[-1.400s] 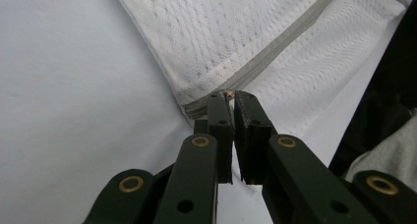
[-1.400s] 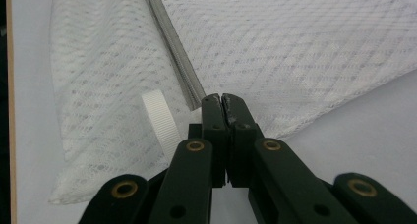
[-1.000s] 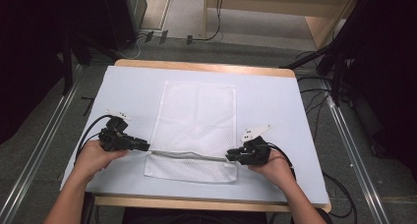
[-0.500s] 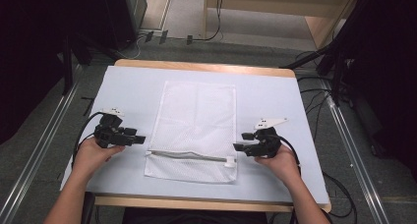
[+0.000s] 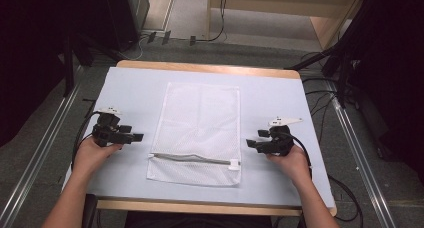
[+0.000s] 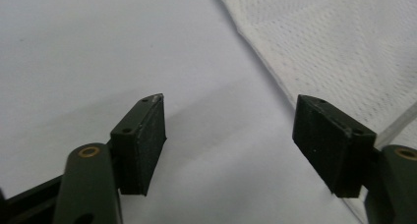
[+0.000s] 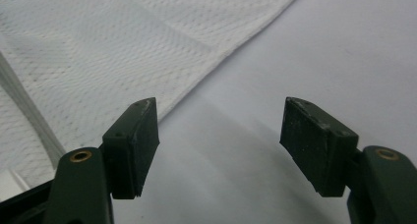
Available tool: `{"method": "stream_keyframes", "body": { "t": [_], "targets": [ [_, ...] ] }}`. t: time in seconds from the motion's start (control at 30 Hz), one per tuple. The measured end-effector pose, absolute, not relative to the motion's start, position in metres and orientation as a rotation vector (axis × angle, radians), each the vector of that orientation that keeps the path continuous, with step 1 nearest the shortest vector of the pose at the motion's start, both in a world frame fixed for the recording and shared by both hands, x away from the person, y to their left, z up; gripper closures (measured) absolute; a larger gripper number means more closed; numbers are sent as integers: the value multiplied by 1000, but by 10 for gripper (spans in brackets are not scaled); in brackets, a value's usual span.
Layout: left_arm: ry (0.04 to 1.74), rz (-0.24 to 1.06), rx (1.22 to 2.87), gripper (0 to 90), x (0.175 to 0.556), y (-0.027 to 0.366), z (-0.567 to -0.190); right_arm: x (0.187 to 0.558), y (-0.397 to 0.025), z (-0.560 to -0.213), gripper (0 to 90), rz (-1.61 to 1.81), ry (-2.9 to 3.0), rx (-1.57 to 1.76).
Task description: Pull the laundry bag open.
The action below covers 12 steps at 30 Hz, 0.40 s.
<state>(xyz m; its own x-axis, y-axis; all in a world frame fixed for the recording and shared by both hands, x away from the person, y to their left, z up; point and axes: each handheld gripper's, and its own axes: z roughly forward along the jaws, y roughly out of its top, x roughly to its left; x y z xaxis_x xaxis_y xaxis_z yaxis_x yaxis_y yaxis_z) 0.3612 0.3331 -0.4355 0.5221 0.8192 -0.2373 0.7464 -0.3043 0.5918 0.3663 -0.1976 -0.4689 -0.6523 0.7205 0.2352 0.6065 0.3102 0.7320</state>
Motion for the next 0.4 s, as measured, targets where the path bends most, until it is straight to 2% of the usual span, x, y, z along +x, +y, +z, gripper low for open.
{"method": "stream_keyframes", "body": {
  "t": [0.2,0.4],
  "targets": [
    [1286,167,2096,250,365,337,-439,367,-203,-472,287,1239,2398,1263],
    [1297,276,2101,229,369,341,-443,365,-205,-474,268,1218,2381,1260]
  ]
}}
